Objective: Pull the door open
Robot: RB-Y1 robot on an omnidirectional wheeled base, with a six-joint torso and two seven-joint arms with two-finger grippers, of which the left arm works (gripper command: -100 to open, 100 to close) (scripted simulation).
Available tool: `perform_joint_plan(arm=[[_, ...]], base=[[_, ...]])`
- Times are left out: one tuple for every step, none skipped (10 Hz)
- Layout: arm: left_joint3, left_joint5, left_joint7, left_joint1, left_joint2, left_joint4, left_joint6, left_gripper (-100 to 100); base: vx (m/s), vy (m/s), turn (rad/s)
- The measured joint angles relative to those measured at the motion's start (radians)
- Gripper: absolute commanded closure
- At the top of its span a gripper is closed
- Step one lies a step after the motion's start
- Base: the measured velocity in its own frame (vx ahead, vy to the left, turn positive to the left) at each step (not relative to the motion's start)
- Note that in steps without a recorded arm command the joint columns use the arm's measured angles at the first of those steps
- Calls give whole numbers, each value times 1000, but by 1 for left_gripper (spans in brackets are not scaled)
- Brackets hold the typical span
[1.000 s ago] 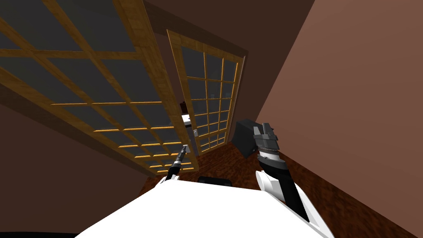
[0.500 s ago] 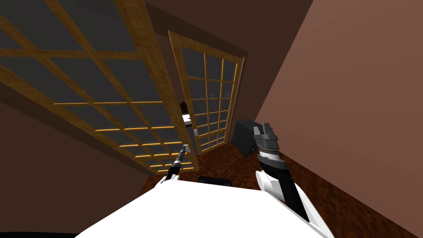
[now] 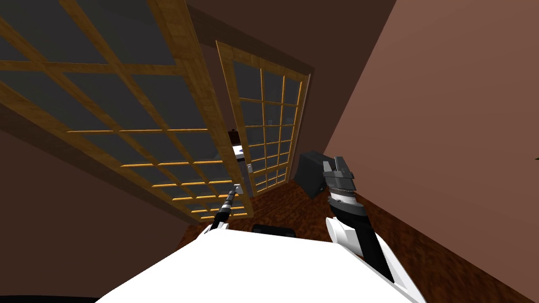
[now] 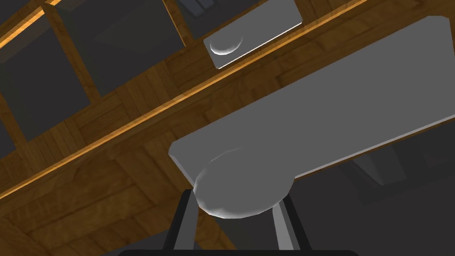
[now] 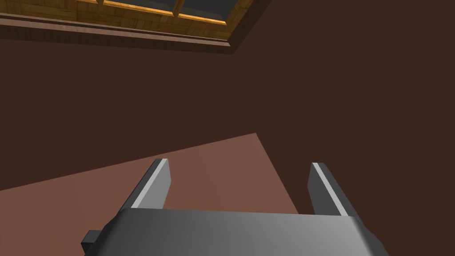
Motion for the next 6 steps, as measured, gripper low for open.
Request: perform_joint_plan(arm=[[-4, 6, 19, 1, 2, -6, 5, 100], [-11, 16, 45, -7, 5, 7, 2, 100], [-20, 30, 73, -14, 8, 19, -5, 100], [-24, 37, 95, -8, 9, 7, -1, 100], [-32, 48, 120, -5, 11, 0, 4, 100], [-36, 53, 144, -17, 15, 24, -10, 100]], base=[[-21, 6, -18], [-20, 9, -18], [-21, 13, -13], [-27, 12, -20], [-25, 4, -32], [-27, 12, -21]])
